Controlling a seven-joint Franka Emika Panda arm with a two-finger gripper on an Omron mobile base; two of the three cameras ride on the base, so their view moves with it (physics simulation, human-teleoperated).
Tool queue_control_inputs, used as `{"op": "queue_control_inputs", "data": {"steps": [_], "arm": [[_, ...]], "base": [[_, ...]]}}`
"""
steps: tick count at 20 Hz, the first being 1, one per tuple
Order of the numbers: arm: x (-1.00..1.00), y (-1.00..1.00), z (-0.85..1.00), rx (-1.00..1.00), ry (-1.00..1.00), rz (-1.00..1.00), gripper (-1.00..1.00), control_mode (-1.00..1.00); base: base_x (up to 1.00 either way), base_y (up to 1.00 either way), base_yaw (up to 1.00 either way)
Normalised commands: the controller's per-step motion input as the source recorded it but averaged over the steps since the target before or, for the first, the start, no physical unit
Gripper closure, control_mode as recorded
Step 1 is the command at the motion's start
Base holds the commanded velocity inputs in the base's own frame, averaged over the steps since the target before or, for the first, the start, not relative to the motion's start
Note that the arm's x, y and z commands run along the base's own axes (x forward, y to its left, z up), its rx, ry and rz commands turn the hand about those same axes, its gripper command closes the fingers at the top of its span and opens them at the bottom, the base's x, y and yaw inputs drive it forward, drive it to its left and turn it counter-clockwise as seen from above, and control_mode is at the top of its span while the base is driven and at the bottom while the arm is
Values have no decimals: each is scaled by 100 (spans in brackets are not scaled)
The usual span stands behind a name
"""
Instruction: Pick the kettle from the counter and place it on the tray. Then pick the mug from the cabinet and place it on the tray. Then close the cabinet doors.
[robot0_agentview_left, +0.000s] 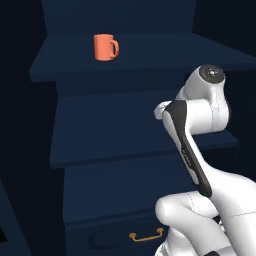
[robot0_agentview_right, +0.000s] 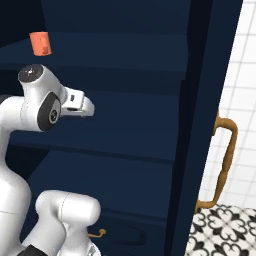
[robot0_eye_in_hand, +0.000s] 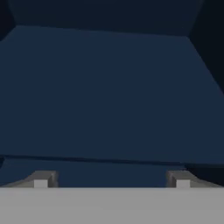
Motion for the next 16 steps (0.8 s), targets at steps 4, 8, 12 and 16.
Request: {"op": "queue_control_inputs", "data": {"steps": [4,8,12,16], "arm": [[-2,29,70,4,-30,9,-100,-100],[0,47,80,6,-18,10,-100,-100],[0,39,92,2,-15,11,-100,-100],[-8,35,89,0,-12,11,-100,-100]], "base": [[0,0,0],[0,0,0],[0,0,0],[0,0,0]]}}
